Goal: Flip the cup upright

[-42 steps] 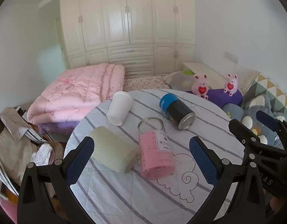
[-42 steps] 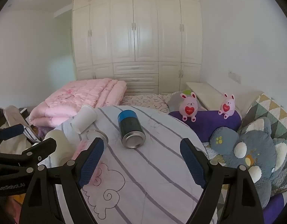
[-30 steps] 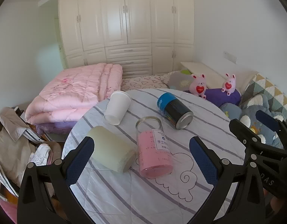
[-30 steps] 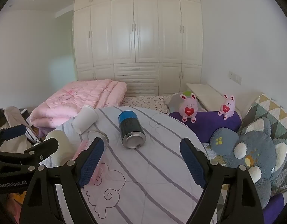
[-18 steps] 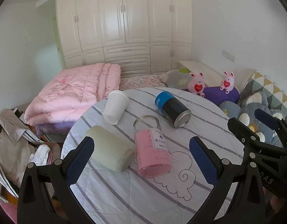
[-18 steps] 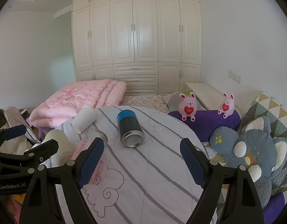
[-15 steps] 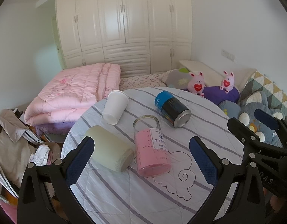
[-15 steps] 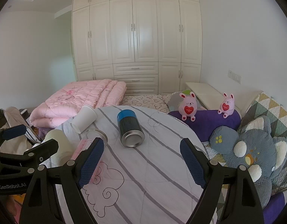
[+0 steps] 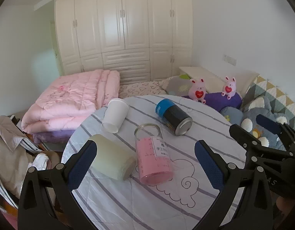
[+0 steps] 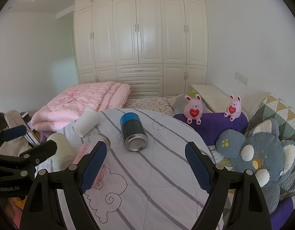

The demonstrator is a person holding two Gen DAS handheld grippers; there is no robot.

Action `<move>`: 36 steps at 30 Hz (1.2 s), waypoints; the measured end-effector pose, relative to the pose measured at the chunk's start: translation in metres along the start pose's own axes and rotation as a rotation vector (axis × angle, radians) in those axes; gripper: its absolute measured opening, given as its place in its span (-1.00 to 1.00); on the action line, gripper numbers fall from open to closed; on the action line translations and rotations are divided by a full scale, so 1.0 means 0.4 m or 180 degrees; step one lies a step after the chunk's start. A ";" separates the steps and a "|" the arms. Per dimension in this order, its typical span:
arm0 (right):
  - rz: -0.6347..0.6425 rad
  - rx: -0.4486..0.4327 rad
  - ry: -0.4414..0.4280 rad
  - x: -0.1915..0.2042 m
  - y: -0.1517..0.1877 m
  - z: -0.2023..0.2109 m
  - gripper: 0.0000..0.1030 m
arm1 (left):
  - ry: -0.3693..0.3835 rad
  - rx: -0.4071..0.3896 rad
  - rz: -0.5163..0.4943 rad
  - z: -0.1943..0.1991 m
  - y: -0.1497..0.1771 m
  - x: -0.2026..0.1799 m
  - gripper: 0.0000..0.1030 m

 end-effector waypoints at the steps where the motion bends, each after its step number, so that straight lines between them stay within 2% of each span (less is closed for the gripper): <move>1: -0.0005 0.0008 -0.0001 0.000 -0.001 -0.004 0.65 | 0.0023 0.0002 0.0006 0.000 0.000 0.005 1.00; 12: -0.0017 0.0068 -0.0038 0.005 0.008 -0.019 0.65 | 0.0036 -0.0029 0.0114 0.002 0.000 0.043 1.00; 20: -0.0028 0.0166 -0.0096 0.006 0.014 -0.036 0.65 | 0.0048 0.0074 0.0134 -0.005 0.000 0.062 1.00; 28: -0.0045 0.0369 -0.0228 0.036 0.030 -0.073 0.65 | 0.0027 0.0167 0.0220 -0.023 0.016 0.094 1.00; 36: -0.0199 0.0744 -0.0425 0.088 0.034 -0.152 0.65 | -0.0031 0.0270 0.0201 -0.074 0.030 0.130 1.00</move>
Point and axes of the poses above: each gripper's, at about its wrist camera, not at the fingertips, and z roughly against the way its jaws point, x to its left, y to its underside, the point moved 2 cm from there along -z, roughly the way its jaws point, and after that the axes turned 15 degrees about -z, right-handed, at the moved point
